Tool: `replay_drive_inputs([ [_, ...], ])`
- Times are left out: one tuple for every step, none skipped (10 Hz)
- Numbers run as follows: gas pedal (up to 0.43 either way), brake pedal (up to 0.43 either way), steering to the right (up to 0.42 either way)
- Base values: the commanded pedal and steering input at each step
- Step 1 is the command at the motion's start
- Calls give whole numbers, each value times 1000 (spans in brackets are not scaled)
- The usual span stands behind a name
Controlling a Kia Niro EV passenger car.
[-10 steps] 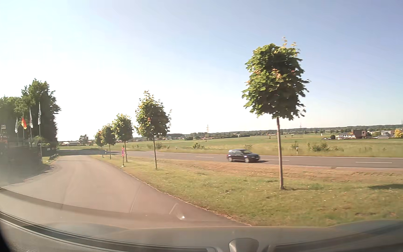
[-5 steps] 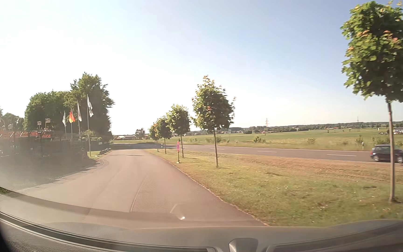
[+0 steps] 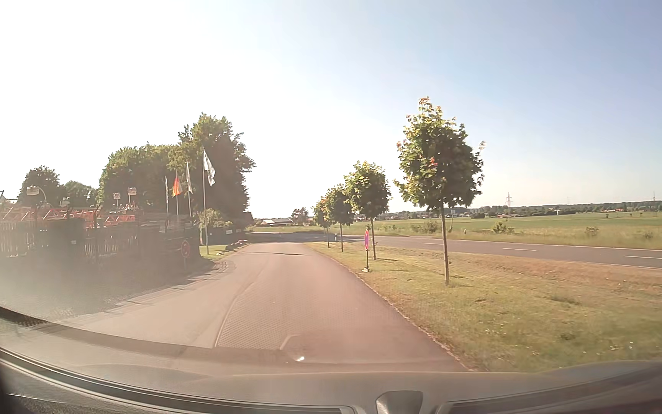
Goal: Follow the waypoints while adhering to traffic rules and regulations
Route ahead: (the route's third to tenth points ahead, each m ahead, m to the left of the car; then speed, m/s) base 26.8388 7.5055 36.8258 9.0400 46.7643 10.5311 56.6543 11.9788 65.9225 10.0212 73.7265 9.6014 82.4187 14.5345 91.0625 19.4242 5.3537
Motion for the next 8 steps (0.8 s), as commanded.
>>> replay_drive_inputs([
  [189, 6, -151],
  [189, 6, -142],
  [189, 6, -130],
  [189, 6, -117],
  [189, 6, -104],
  [189, 6, -91],
  [189, 6, -83],
  [189, 6, -76],
])
